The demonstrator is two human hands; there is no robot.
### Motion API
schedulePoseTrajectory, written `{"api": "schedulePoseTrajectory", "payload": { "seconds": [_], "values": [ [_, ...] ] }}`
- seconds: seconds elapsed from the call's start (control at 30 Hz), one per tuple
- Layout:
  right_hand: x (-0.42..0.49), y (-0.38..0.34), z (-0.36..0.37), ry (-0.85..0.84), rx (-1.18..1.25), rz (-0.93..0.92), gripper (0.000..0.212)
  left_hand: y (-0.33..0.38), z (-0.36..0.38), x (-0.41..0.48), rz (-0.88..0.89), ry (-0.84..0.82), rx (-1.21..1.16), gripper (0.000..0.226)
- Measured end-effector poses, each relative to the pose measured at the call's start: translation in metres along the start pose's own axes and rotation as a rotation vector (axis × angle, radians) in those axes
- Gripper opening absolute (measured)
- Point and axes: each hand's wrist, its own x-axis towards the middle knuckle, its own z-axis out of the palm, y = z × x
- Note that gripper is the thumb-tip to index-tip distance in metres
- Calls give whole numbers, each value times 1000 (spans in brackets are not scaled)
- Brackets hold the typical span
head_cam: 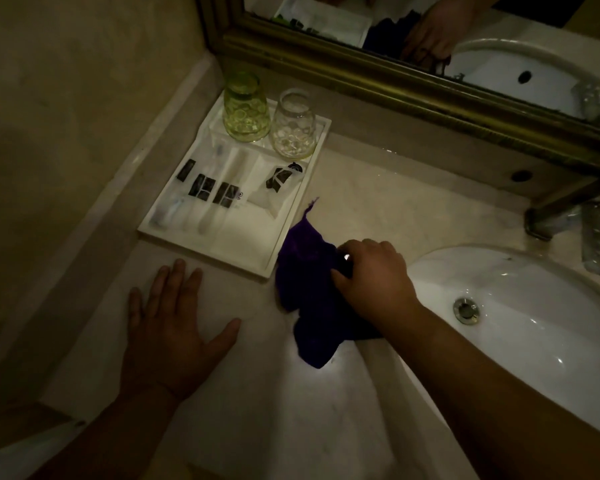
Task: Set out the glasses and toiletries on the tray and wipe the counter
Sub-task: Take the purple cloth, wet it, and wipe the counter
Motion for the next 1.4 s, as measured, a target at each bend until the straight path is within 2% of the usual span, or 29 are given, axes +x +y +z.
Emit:
{"api": "schedulePoseTrajectory", "payload": {
  "seconds": [0.1, 0.13, 0.23, 0.37, 0.43, 0.47, 0.6, 0.63, 0.67, 0.73, 0.8, 0.87, 0.97, 1.07, 1.2, 1.4],
  "values": [
    [-1, -9, -7, -69, 156, -1, 21, 1, -1, 1, 1, -8, -18, 102],
    [-3, -11, -13, -98, 287, 17, 15, 1, -2, 1, -1, -5, -31, 101],
    [-13, -16, -39, -197, 686, 110, 16, 3, -3, -3, 0, 22, -74, 94],
    [-30, -11, -76, -303, 1074, 196, 21, 9, 0, -4, 126, 185, -194, 65],
    [-37, -9, -94, -329, 1253, 194, 19, 25, -9, -4, 163, 191, -298, 48],
    [-41, -7, -103, -338, 1342, 179, 19, 38, -18, -3, 123, 134, -385, 42],
    [-56, 3, -140, -357, 1576, 99, 35, 107, -64, 2, -240, -415, -1089, 54],
    [-62, 7, -150, -351, 1609, 81, 35, 123, -72, 9, -247, -520, -1151, 51],
    [-67, 11, -158, -337, 1631, 62, 34, 137, -83, 14, -224, -617, -1191, 51],
    [-78, 23, -174, -305, 1656, 37, 32, 164, -102, 22, -161, -799, -1348, 67],
    [-89, 36, -185, -293, 1669, 21, 30, 186, -117, 25, -141, -919, -1458, 76],
    [-99, 52, -193, -258, 1651, 42, 29, 210, -129, 22, -75, -982, -1520, 65],
    [-110, 80, -193, -121, 1659, 247, 31, 240, -141, 22, 30, -915, -1526, 44],
    [-125, 110, -183, -120, 1664, 417, 46, 267, -145, 25, -28, -806, -1539, 32],
    [-145, 136, -167, -233, 1515, 498, 73, 291, -148, 27, -12, -831, -1474, 18],
    [-162, 174, -177, 61, 1354, 519, 67, 317, -141, 33, 140, -618, -1076, 13]
  ]
}}
